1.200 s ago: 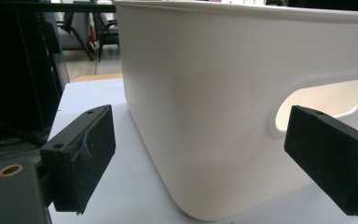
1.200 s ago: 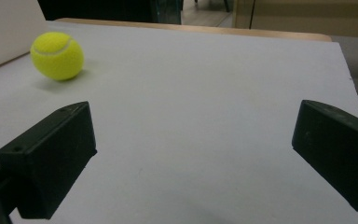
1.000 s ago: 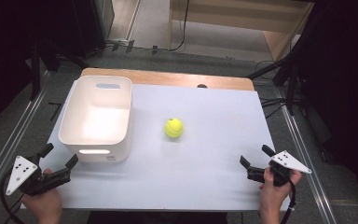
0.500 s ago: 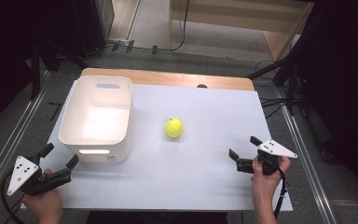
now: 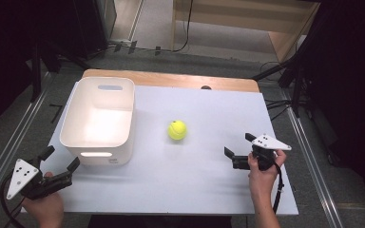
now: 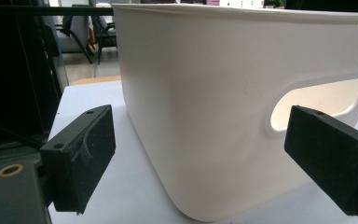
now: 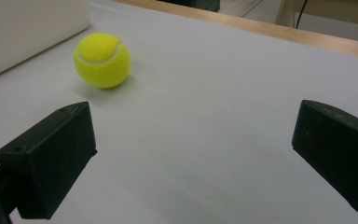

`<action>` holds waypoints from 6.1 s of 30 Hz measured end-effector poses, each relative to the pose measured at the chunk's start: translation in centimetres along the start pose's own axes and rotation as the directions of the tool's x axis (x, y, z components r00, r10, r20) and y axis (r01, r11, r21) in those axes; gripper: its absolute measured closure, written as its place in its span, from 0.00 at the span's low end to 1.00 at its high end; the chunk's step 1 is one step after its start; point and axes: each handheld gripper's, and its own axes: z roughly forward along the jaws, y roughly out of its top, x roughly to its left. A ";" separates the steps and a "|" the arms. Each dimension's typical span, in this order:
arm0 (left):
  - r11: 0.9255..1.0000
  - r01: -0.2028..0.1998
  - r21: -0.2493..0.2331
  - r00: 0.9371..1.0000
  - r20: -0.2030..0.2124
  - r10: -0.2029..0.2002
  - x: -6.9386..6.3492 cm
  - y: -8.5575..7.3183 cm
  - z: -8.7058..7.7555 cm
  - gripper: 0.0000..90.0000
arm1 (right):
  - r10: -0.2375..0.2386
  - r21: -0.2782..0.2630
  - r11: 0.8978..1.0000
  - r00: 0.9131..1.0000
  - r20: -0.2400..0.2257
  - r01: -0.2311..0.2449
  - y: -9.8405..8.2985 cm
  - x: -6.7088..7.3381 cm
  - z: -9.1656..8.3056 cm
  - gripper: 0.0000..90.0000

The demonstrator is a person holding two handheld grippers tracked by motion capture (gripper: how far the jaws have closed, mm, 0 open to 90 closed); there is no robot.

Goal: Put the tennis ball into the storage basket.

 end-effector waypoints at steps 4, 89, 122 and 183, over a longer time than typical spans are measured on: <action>1.000 -0.005 0.003 1.000 -0.006 0.005 -0.1 0.0 0.0 0.10 | -0.007 0.003 1.000 1.000 -0.009 0.007 0.6 0.1 0.4 0.00; 1.000 0.009 0.007 1.000 0.007 -0.009 0.0 0.0 0.3 0.09 | -0.129 0.207 0.965 0.977 -0.171 0.163 8.1 2.7 11.0 0.00; 1.000 0.011 0.013 1.000 0.012 -0.012 0.0 0.1 0.4 0.09 | -0.191 0.330 0.901 0.941 -0.278 0.281 9.8 5.3 15.6 0.00; 1.000 0.026 0.004 0.999 0.020 -0.026 0.2 0.0 0.2 0.09 | -0.100 0.491 0.822 0.922 -0.374 0.288 9.5 7.3 19.4 0.27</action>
